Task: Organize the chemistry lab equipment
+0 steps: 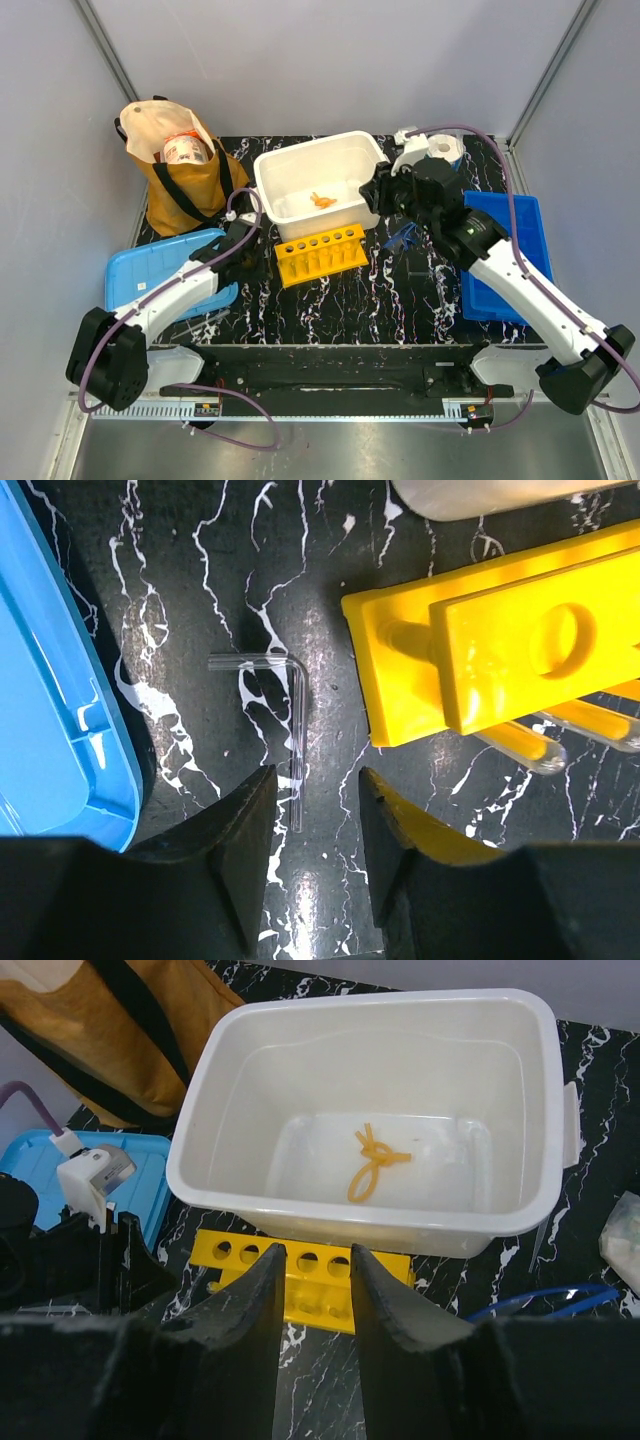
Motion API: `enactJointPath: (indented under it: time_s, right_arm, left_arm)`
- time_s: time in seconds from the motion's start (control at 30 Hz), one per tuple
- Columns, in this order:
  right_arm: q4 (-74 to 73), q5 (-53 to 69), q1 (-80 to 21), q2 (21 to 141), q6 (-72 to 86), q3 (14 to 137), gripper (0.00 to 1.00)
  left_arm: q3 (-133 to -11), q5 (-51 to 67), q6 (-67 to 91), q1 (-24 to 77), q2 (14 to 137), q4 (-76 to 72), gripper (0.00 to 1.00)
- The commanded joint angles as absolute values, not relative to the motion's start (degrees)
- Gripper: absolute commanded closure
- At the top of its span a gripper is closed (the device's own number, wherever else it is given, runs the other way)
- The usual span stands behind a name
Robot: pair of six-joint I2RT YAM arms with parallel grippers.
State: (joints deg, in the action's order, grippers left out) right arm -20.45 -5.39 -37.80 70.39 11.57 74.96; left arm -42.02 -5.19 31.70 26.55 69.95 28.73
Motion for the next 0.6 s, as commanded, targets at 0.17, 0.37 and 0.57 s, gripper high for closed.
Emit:
enactJointPath:
  time_s: [0.17,0.37,0.57]
  right_arm:
    - [-18.46,-7.38,-37.79,65.74,12.92,71.28,0.62]
    - [-18.28,-7.21,-37.71,65.13,14.24,70.05,0.63]
    - [-18.10,-7.38,-37.79,64.69,15.47,68.29,0.63]
  left_arm:
    - [-35.95,-10.28,36.38,30.06,70.49,22.42,0.60]
    - [-34.01,-10.02,36.39,31.37,72.42,20.04,0.60]
    - [-33.66,-11.34,37.00,32.52,74.97,19.42,0.61]
